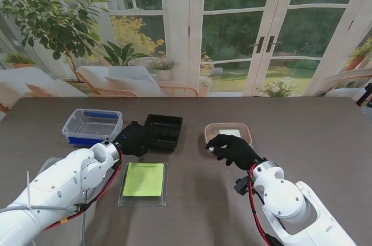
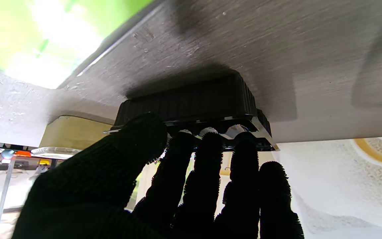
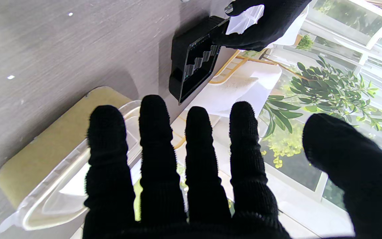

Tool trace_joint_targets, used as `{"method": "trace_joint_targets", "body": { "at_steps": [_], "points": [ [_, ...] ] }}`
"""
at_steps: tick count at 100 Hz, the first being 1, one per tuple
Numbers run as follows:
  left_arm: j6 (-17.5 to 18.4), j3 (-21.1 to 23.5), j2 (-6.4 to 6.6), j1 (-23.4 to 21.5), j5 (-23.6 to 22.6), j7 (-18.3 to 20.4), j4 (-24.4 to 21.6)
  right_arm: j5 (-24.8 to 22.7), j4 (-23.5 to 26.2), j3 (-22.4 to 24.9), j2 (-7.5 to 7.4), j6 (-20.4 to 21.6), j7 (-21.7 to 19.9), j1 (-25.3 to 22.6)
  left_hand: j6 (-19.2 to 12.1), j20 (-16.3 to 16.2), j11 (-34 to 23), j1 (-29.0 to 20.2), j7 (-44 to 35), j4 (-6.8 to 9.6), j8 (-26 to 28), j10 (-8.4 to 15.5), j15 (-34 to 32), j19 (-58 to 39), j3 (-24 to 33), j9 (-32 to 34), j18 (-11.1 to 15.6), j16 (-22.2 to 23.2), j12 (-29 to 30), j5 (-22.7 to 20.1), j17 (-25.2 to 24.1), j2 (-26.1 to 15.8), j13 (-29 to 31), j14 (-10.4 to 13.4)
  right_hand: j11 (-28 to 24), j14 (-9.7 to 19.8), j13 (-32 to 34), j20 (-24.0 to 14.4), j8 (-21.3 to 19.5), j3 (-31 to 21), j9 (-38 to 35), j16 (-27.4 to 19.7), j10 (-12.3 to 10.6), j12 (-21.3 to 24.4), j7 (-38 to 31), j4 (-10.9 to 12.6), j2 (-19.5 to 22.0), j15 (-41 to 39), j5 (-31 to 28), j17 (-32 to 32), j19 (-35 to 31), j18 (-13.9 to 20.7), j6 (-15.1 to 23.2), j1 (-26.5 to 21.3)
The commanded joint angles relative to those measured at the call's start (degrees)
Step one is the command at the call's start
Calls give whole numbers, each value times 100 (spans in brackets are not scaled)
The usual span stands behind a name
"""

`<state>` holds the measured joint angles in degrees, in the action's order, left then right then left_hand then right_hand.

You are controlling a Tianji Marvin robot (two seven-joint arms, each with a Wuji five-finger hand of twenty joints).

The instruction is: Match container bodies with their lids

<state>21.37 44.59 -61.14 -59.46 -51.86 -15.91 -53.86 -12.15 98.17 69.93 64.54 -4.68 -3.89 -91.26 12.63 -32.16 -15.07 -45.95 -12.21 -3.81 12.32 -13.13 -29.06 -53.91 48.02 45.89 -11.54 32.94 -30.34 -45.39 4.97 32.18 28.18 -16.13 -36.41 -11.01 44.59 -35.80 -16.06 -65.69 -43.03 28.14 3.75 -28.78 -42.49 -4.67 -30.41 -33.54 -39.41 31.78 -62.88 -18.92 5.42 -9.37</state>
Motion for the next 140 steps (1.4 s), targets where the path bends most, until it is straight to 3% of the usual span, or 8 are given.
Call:
{"method": "trace_joint_targets", "body": {
  "at_steps": [1,43,56,69,79,100,140],
  "points": [
    [-7,-25,-68,69,30,66,24,18,-5,-8,27,-18,-85,-23,-70,-80,-104,87,-105,-256,86,65,-184,-216,232,-26,229,171,-152,-107,46,234,149,50,68,22,-47,-79,9,14,-101,-24,-55,79,37,-8,-40,38,152,-1468,76,113,142,59],
    [74,-575,-212,400,359,-136,538,136,-12,6,27,-49,-138,-29,-144,-352,-608,43,-497,-250,277,89,-1098,-968,269,411,168,690,-689,-462,396,190,639,-38,71,18,-38,-89,19,28,-128,-19,-30,79,54,-4,18,30,145,-1476,73,103,122,60],
    [98,-709,-256,466,430,-225,661,161,-14,4,28,-57,-147,-31,-245,-468,-636,-271,-800,-587,426,134,-1417,-1190,20,656,155,886,-2062,-562,515,335,803,-37,76,-5,-36,-91,22,29,-122,-18,-17,81,60,-1,34,28,154,-1477,71,106,110,60],
    [108,-760,-277,490,464,-255,705,178,-15,0,28,-68,-153,-32,-363,-648,-636,-572,-1301,-678,489,175,-1844,-1518,-269,1047,96,1121,-2812,-667,668,419,1017,-81,76,12,-37,-94,34,28,-126,-18,-9,80,87,3,55,28,169,-1480,69,100,102,54],
    [124,-794,-302,512,501,-299,759,195,-14,-5,28,-74,-162,-35,-415,-865,-579,-809,-1978,-638,280,195,-2220,-1870,-567,1409,-88,1321,-3319,-671,847,399,1261,-167,77,5,-38,-95,42,28,-120,-17,8,80,104,3,73,25,172,-1485,71,99,99,53],
    [148,-833,-322,525,520,-360,784,214,0,-2,11,-78,-234,-50,-382,-996,-646,-782,-2096,-631,171,168,-2390,-2115,-635,1420,-204,1412,-3368,-639,902,314,1328,-206,77,-5,-37,-94,50,39,-109,-15,7,82,119,5,98,20,167,-1496,78,106,98,51],
    [61,-429,-160,197,262,-1,229,242,8,-18,-1,-101,-297,-65,-346,-947,-606,-727,-2019,-621,107,159,-2233,-1987,-629,1318,-168,1349,-3233,-603,837,248,1245,-182,76,-19,-40,-95,58,42,-100,-14,21,83,133,8,123,17,166,-1513,85,112,84,42]
  ]
}}
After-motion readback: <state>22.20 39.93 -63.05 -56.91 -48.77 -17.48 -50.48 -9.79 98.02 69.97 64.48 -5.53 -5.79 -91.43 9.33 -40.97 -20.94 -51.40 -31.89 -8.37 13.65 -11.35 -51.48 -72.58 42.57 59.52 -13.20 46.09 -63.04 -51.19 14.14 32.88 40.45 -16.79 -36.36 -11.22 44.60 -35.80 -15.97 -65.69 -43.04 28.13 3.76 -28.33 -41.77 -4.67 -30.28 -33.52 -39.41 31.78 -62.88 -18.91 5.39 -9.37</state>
